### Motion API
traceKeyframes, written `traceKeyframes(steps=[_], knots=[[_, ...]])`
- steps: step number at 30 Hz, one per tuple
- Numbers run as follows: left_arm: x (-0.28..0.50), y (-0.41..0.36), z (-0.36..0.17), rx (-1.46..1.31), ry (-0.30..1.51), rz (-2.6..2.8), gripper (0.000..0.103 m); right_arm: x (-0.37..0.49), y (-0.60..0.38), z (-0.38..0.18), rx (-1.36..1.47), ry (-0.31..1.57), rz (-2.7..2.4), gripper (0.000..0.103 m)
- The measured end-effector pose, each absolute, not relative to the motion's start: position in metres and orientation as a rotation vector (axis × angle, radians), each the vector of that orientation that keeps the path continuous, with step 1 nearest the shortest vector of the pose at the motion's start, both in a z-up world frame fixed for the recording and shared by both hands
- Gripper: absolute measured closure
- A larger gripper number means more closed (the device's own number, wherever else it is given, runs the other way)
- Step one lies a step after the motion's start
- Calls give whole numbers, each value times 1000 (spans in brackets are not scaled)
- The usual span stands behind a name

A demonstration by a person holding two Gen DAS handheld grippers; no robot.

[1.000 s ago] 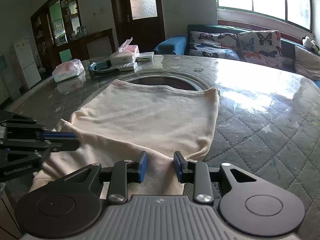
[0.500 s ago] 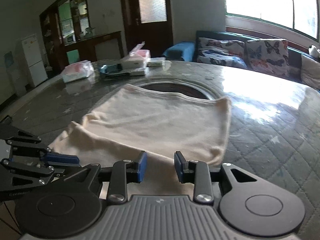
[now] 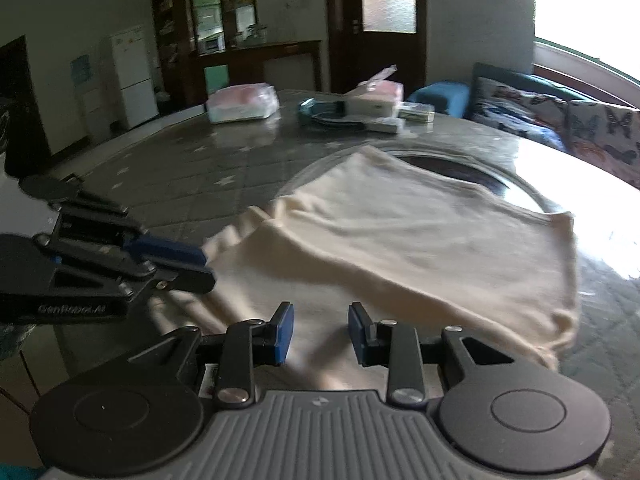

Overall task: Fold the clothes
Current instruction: 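Grasp the hem with the left gripper while the right gripper grasps the hem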

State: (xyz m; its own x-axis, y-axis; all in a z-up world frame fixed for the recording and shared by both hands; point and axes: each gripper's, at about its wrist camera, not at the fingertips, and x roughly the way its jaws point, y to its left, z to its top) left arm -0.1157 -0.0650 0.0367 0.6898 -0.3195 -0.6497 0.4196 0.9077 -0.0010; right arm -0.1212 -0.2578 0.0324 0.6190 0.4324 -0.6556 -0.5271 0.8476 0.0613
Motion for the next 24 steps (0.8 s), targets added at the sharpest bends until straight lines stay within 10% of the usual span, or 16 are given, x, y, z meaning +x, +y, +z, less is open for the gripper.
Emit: traceKeyframes(steps=[24], knots=[[-188, -87, 19, 640, 531, -620, 62, -164, -330, 46, -183, 731, 436, 67]])
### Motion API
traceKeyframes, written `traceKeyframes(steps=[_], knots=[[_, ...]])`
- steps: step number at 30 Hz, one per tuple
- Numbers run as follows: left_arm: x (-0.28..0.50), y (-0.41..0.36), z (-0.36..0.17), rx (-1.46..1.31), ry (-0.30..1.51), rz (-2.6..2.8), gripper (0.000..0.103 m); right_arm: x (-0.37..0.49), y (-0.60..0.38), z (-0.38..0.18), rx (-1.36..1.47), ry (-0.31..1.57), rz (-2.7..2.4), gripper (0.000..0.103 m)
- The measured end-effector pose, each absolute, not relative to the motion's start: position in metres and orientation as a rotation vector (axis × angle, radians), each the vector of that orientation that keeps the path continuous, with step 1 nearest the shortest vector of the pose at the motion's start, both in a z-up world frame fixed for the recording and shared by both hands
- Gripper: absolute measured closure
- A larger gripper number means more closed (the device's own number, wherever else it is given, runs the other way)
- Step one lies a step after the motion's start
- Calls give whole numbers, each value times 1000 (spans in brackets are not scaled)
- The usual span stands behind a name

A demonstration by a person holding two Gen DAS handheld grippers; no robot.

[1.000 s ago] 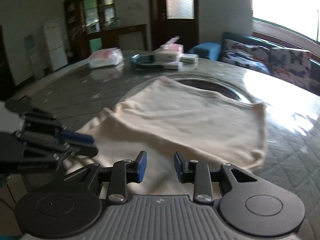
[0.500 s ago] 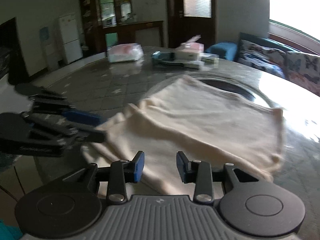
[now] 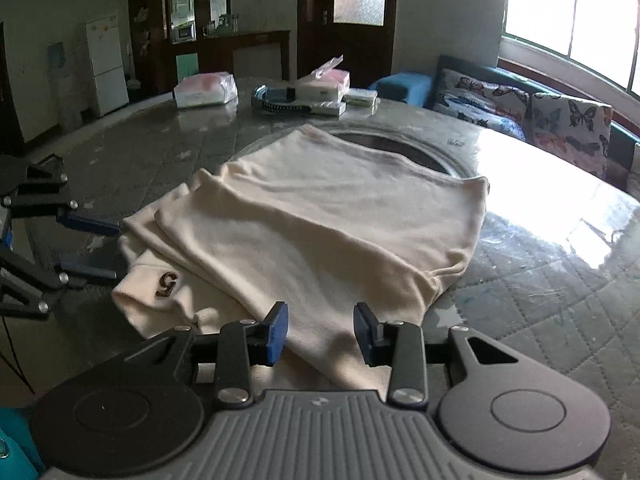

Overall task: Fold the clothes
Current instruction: 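Grasp the hem with the left gripper while the right gripper grasps the hem, then lift the held hem with both grippers and fold it toward the collar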

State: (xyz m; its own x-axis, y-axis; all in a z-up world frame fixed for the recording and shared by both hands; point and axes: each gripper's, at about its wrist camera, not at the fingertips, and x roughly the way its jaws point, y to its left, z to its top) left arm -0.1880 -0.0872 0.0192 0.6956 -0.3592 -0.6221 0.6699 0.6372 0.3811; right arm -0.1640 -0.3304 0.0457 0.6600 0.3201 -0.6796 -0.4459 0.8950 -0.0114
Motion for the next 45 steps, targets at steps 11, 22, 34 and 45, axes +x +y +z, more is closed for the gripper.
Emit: traceKeyframes(steps=[11, 22, 34, 45], knots=[[-192, -109, 7, 700, 410, -684, 73, -191, -338, 54, -290, 734, 450, 55], [-157, -103, 33, 484, 457, -645, 94, -210, -315, 42, -467, 669, 552, 41], [-155, -99, 29, 454, 486, -606, 84, -174, -307, 38, -312, 671, 582, 80], [-173, -95, 6, 622, 442, -571, 78, -158, -320, 51, -168, 683, 552, 90]])
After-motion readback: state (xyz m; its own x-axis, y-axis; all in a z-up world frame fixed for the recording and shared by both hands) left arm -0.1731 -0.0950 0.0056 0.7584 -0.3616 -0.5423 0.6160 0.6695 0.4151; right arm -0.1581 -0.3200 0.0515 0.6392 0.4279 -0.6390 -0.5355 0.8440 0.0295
